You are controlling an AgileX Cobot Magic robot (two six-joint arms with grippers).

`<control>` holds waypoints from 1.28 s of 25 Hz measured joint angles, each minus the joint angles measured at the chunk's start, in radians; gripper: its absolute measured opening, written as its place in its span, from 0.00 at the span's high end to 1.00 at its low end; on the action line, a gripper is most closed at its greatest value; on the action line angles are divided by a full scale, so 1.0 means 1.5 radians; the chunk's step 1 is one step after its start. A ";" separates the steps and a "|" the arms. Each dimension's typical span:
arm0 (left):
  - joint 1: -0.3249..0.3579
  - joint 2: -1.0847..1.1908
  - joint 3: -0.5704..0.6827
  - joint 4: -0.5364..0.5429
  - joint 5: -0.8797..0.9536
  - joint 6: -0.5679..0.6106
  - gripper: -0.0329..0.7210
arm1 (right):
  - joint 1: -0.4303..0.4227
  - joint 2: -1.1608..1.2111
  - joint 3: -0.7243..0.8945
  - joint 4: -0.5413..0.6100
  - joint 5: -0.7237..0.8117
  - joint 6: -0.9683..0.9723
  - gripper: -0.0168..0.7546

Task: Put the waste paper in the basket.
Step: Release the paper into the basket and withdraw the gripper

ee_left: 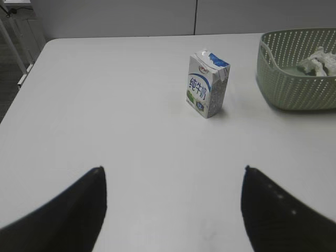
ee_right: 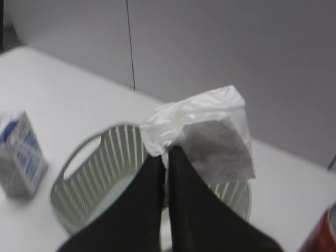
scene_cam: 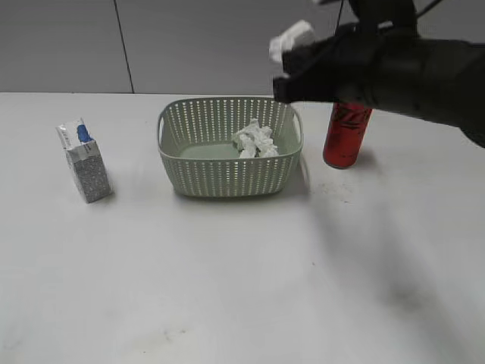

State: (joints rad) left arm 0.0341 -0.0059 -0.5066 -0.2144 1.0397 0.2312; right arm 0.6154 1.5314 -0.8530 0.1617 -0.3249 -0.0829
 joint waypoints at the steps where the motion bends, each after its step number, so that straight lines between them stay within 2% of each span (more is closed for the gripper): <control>1: 0.000 0.000 0.000 0.000 0.000 0.000 0.17 | 0.000 0.008 0.000 -0.011 -0.049 0.000 0.99; 3: 0.000 0.000 0.000 0.000 0.000 0.000 0.17 | 0.000 0.034 0.000 -0.056 -0.159 0.000 0.99; 6: 0.000 0.000 0.000 0.000 0.000 0.000 0.17 | 0.000 0.092 -0.005 -0.142 -0.259 0.003 0.99; 9: 0.000 0.000 0.000 0.000 0.000 0.000 0.17 | 0.000 0.163 -0.020 -0.190 -0.287 0.017 0.99; 12: 0.000 0.000 0.000 0.000 0.000 0.000 0.17 | 0.000 0.225 -0.033 -0.199 -0.303 0.021 0.98; 14: 0.000 0.000 0.000 0.000 0.000 0.000 0.17 | 0.000 0.258 -0.044 -0.199 -0.304 0.023 0.94; 16: 0.000 0.000 0.000 0.000 0.000 0.000 0.17 | 0.000 0.285 -0.054 -0.199 -0.302 0.024 0.82; 18: 0.000 0.000 0.000 0.000 0.000 0.000 0.17 | 0.000 0.300 -0.060 -0.200 -0.296 0.025 0.63; 20: 0.000 0.000 0.000 0.000 0.000 0.000 0.17 | 0.000 0.306 -0.062 -0.200 -0.286 0.025 0.39; 22: 0.000 0.000 0.000 0.000 0.000 0.000 0.17 | 0.000 0.306 -0.062 -0.201 -0.278 0.026 0.22; 24: 0.000 0.000 0.000 0.000 0.000 0.000 0.17 | 0.000 0.306 -0.062 -0.201 -0.273 0.030 0.16; 29: 0.000 0.000 0.000 0.000 0.000 0.000 0.17 | 0.000 0.300 -0.062 -0.202 -0.252 0.055 0.15; 32: 0.000 0.000 0.000 0.000 0.000 0.000 0.17 | 0.000 0.270 -0.075 -0.203 -0.169 0.059 0.15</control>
State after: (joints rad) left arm 0.0341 -0.0059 -0.5066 -0.2144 1.0397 0.2312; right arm 0.6154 1.9364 -0.9661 -0.1421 -0.5779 0.0055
